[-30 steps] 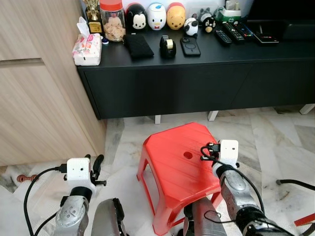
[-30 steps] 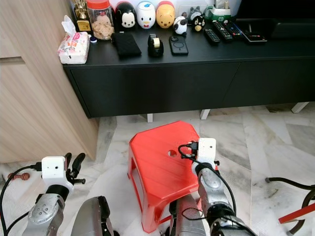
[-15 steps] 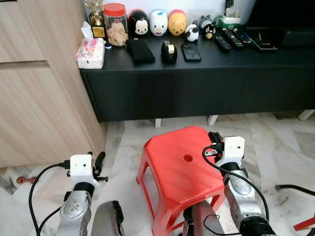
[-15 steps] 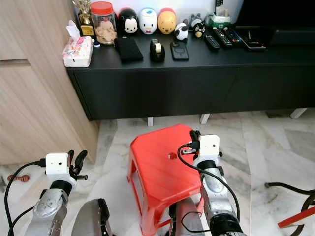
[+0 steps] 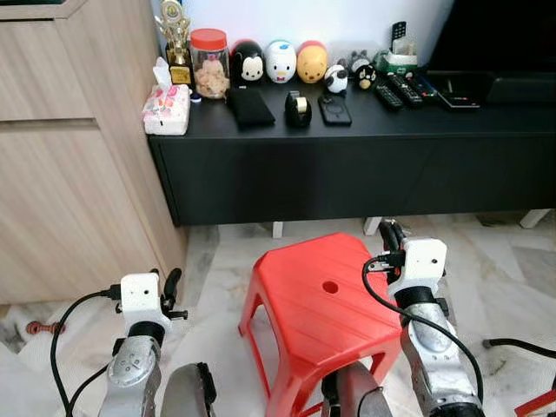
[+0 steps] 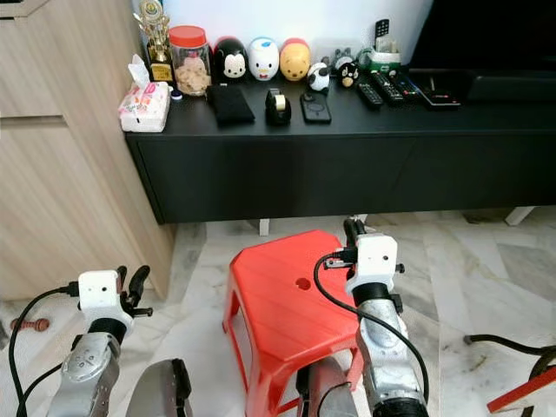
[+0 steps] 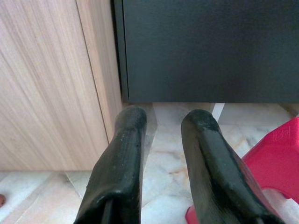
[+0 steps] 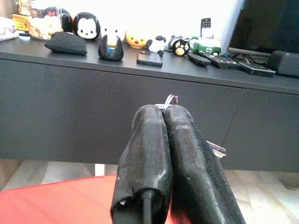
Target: Hang keys on a hook
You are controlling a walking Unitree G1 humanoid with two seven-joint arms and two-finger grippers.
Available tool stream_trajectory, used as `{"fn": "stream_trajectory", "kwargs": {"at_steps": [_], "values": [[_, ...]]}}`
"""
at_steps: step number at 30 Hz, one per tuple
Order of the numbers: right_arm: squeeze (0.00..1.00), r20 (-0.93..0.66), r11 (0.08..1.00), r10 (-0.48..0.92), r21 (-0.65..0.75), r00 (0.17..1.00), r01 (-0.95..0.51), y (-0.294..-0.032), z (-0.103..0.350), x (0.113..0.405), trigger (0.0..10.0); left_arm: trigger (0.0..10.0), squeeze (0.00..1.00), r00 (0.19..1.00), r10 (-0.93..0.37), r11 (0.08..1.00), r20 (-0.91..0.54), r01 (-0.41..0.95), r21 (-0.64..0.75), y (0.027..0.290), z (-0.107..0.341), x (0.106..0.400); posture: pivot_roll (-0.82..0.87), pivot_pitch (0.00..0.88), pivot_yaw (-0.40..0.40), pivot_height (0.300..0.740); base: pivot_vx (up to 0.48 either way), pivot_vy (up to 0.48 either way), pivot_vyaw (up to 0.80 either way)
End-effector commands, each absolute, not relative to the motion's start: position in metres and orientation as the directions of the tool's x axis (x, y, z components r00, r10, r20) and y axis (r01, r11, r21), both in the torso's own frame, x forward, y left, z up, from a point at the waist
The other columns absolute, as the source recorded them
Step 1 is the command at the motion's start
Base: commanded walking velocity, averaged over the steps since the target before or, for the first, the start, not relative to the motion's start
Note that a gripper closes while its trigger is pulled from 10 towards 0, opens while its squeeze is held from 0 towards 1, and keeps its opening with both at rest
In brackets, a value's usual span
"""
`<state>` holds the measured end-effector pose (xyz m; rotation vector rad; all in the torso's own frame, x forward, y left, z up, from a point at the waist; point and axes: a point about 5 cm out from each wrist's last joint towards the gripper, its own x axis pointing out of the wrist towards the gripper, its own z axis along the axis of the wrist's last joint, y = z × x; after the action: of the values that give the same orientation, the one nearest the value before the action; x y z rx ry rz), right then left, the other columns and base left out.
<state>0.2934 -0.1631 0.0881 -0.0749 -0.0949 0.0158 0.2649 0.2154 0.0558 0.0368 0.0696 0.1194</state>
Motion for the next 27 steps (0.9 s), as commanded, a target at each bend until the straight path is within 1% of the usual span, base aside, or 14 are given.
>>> {"fn": "stream_trajectory", "kwargs": {"at_steps": [1, 10, 14, 19, 22, 27], "values": [[0.0, 0.103, 0.997, 0.008, -0.074, 0.995, -0.001, -0.1643, 0.0925, 0.2942, 10.0, 10.0, 0.0, 0.991, 0.121, 0.992, -0.064, -0.119, 0.032, 0.2154, 0.055, 0.2649, -0.04, 0.0, -0.085, 0.577, 0.0, 0.0, 0.0], [0.0, 0.097, 0.997, -0.027, -0.064, 0.995, 0.033, -0.1648, 0.0994, 0.2982, 10.0, 10.0, 0.0, 0.991, 0.123, 0.992, -0.06, -0.122, 0.022, 0.2161, 0.0525, 0.2643, -0.03, 0.0, -0.09, 0.577, 0.0, 0.0, 0.0], [0.0, 0.074, 0.998, -0.015, -0.061, 0.997, 0.02, -0.1611, 0.0968, 0.299, 10.0, 10.0, 0.0, 0.991, 0.122, 0.992, -0.06, -0.121, 0.019, 0.2156, 0.0513, 0.2642, -0.03, 0.0, -0.09, 0.577, 0.0, 0.0, 0.0], [0.0, 0.047, 0.999, -0.017, -0.028, 0.999, 0.018, -0.1613, 0.0936, 0.2991, 10.0, 10.0, 0.0, 0.991, 0.122, 0.992, -0.062, -0.121, 0.019, 0.2157, 0.0507, 0.2637, -0.03, 0.0, -0.09, 0.577, 0.0, 0.0, 0.0], [0.0, 0.043, 0.999, -0.018, -0.032, 0.999, 0.02, -0.1623, 0.0929, 0.2991, 10.0, 10.0, 0.0, 0.991, 0.122, 0.992, -0.063, -0.121, 0.02, 0.2159, 0.0503, 0.2636, -0.03, 0.0, -0.091, 0.577, 0.0, 0.0, 0.0], [0.0, 0.034, 0.999, -0.042, -0.01, 0.999, 0.042, -0.1658, 0.0939, 0.3006, 10.0, 10.0, 0.0, 0.991, 0.122, 0.992, -0.062, -0.121, 0.018, 0.2167, 0.0499, 0.2638, -0.03, 0.0, -0.089, 0.577, -0.282, 0.0, 0.0]]}}
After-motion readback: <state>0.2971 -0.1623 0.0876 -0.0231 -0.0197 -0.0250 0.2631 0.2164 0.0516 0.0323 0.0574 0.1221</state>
